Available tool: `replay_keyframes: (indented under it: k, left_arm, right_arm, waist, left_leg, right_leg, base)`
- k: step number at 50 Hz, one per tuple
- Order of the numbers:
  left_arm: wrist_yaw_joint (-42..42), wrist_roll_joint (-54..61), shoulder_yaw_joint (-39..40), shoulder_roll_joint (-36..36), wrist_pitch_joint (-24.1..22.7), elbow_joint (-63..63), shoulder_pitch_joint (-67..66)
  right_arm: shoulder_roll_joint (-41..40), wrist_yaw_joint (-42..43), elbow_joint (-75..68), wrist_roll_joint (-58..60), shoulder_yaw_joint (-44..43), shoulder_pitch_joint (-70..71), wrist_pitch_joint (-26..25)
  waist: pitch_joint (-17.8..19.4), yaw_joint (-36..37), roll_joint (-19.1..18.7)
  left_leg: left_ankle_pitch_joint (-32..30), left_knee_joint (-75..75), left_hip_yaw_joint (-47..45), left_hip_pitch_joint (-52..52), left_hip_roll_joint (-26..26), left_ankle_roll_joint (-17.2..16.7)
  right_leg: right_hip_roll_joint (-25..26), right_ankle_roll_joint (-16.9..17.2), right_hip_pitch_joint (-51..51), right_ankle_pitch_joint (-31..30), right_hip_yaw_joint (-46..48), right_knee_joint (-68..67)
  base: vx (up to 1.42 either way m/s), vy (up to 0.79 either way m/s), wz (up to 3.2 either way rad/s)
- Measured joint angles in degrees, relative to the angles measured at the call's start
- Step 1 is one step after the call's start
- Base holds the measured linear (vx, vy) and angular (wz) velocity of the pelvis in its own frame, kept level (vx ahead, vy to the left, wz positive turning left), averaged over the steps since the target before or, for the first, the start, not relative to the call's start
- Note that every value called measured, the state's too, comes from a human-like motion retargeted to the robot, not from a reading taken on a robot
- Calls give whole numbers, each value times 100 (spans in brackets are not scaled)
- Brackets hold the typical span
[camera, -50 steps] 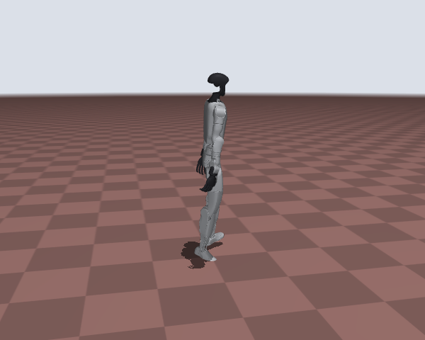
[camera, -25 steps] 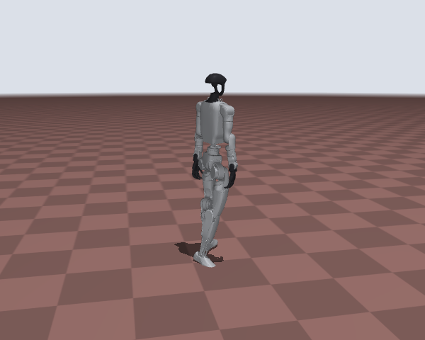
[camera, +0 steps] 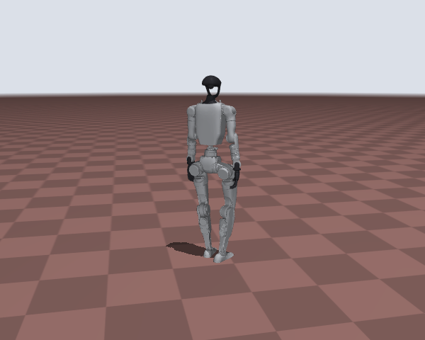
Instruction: In place motions
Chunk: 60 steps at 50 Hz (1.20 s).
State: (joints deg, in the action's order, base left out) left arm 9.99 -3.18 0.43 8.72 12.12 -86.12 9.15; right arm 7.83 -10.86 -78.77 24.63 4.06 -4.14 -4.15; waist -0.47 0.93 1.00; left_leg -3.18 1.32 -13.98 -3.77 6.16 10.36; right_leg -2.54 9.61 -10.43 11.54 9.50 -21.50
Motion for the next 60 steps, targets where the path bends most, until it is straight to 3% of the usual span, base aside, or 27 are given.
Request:
replay_keyframes:
  k: [2,3,4,7,11,23,38,45,50,60]
  left_arm:
    - [-22,52,23,-18,-2,-71,-80]
    - [-19,70,25,-25,7,-126,-126]
    - [-3,64,28,-26,25,-196,-159]
    - [17,-70,-4,-74,102,-430,-233]
    - [-218,-48,-47,-294,71,-564,-431]
    - [-321,153,235,-479,-9,-706,-839]
    - [-155,95,105,-386,3,-420,-613]
    - [-154,93,72,-376,-28,-353,-545]
    - [-170,23,16,-352,-28,-490,-466]
    - [-204,210,-71,-394,-92,-626,-412]
  right_arm:
    - [-38,12,37,58,101,21,-1]
    - [-59,0,53,74,147,28,0]
    - [-80,-27,65,85,177,40,4]
    - [-125,-140,92,110,132,39,20]
    - [-113,-167,88,156,10,0,17]
    - [-151,-174,-107,3,-93,65,-43]
    - [-216,-197,-187,125,107,71,-31]
    - [-163,-208,-375,260,118,-8,-61]
    - [-98,-231,-504,217,49,-36,-74]
    - [100,-344,7,321,-79,174,-20]
  waist:
    - [62,-79,112]
    - [88,-113,174]
    - [92,-111,201]
    - [62,-154,190]
    - [30,247,221]
    - [-330,488,218]
    - [-404,280,157]
    - [-439,205,146]
    - [-417,230,220]
    - [-213,512,257]
  left_leg:
    - [14,-23,109,80,138,1]
    - [25,-31,159,140,218,12]
    - [31,-44,198,172,252,20]
    - [16,-127,509,216,307,44]
    - [46,-198,543,331,365,71]
    - [56,-241,1035,358,441,-7]
    - [-10,-250,1272,296,347,-168]
    - [-8,-254,1220,289,311,-187]
    - [66,-543,1189,175,369,-117]
    - [-39,-1073,2625,-89,584,-473]
  right_leg:
    - [136,-31,-9,-179,-471,554]
    - [186,-282,11,-570,-644,793]
    - [164,-303,74,-629,-661,882]
    - [-90,-189,373,-429,231,918]
    - [-175,-121,682,-548,215,1221]
    - [-154,-166,1169,-677,732,1834]
    - [-54,-263,1227,-719,875,1868]
    - [-10,-317,1189,-773,806,1856]
    - [-89,-189,977,-787,234,1638]
    - [-230,-76,533,-1281,-415,1583]
  base:
    - [14,-13,88]
    - [15,-7,77]
    - [15,-4,63]
    - [15,1,103]
    - [14,4,35]
    - [6,2,43]
    - [-2,0,11]
    - [0,0,0]
    - [-3,1,-27]
    - [-6,0,-117]
